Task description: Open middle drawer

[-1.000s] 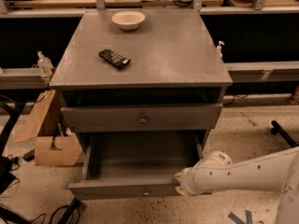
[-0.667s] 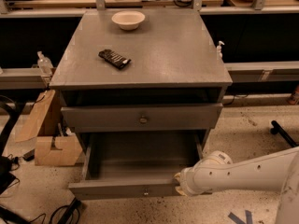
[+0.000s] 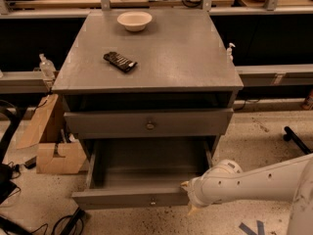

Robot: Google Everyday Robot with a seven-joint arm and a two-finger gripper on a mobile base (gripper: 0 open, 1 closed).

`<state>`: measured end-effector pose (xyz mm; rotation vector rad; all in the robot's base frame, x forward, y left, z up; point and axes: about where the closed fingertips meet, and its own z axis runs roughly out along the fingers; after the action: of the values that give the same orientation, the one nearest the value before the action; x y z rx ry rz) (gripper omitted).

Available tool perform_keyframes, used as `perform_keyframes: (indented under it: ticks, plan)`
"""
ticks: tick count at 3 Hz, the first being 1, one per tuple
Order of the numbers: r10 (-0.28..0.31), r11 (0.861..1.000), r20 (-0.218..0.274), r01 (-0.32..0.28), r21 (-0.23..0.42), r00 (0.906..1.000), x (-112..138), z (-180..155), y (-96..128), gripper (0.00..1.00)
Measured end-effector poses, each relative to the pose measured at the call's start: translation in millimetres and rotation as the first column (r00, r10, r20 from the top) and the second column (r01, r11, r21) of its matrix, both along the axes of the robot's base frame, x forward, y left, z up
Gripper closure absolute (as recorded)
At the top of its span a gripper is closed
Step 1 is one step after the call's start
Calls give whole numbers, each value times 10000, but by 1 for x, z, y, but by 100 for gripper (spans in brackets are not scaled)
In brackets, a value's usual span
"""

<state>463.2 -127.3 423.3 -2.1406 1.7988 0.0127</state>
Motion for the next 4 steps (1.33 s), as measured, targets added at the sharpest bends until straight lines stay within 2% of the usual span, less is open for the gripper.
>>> perform_keyframes:
  ticks: [1,2,3,4]
  plan:
    - [7,10000,-11,-7,1,10000,0,0,0,0]
    - [7,10000,-11,-7,1,10000,0,0,0,0]
    - [17,10000,-27,-17,3,10000,-1,-1,1,18]
    - [26,10000,-92,-26,-5,10000,-2,-3,1,41]
